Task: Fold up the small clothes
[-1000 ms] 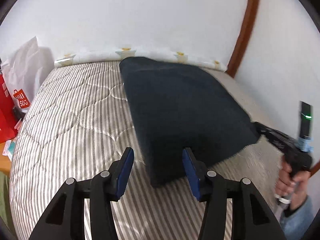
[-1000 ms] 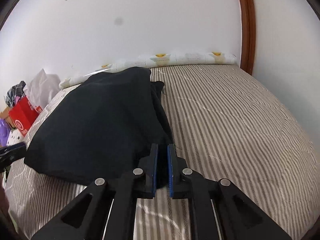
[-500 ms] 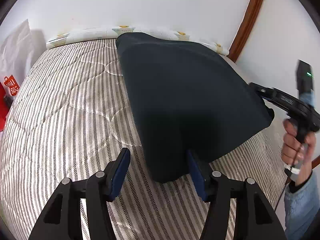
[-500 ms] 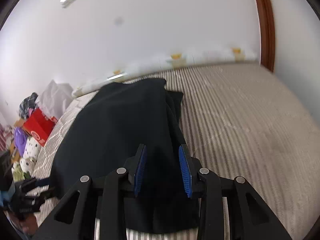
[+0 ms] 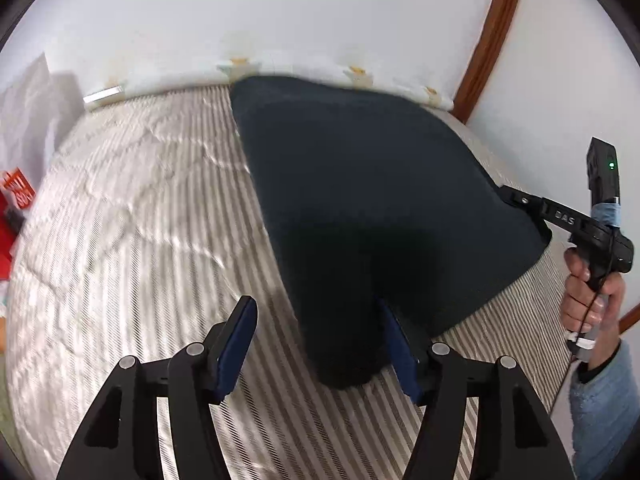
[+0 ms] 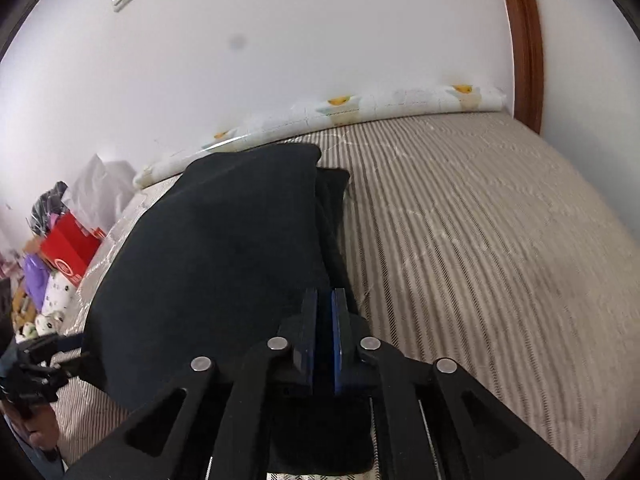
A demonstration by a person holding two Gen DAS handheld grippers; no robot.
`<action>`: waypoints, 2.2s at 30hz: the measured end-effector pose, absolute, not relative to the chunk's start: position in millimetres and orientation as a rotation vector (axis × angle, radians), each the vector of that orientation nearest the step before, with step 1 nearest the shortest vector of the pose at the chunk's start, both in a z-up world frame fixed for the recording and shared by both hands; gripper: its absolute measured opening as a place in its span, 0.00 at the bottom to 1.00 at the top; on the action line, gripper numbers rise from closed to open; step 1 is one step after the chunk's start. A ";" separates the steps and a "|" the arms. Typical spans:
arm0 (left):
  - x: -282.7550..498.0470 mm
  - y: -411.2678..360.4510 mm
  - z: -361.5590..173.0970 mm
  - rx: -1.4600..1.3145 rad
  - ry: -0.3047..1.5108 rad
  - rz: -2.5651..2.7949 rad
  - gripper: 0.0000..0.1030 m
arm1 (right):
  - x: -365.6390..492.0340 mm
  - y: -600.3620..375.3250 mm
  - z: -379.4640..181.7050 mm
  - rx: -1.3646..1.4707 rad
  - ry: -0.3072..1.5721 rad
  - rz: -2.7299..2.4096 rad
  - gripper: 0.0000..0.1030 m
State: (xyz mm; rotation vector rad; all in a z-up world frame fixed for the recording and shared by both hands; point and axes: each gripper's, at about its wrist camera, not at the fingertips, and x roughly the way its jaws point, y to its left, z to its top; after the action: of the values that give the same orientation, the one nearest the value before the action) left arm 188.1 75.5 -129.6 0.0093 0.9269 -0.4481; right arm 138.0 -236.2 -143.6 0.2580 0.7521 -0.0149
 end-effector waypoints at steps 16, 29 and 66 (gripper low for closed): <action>248.0 81.9 -121.6 -0.036 0.913 -0.379 0.61 | 212.2 -234.8 -136.8 0.214 0.836 0.035 0.06; 273.6 75.2 -114.6 -0.018 0.896 -0.354 0.62 | 241.1 -239.4 -95.2 0.175 0.810 0.007 0.31; 294.4 68.2 -119.7 0.016 0.892 -0.318 0.65 | 261.4 -251.3 -139.1 0.303 0.931 0.145 0.14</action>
State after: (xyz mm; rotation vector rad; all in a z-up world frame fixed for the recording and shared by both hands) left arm 294.4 68.2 -119.7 0.0160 0.8916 -0.3181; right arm 261.4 -251.3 -139.1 0.3028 0.9309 0.1453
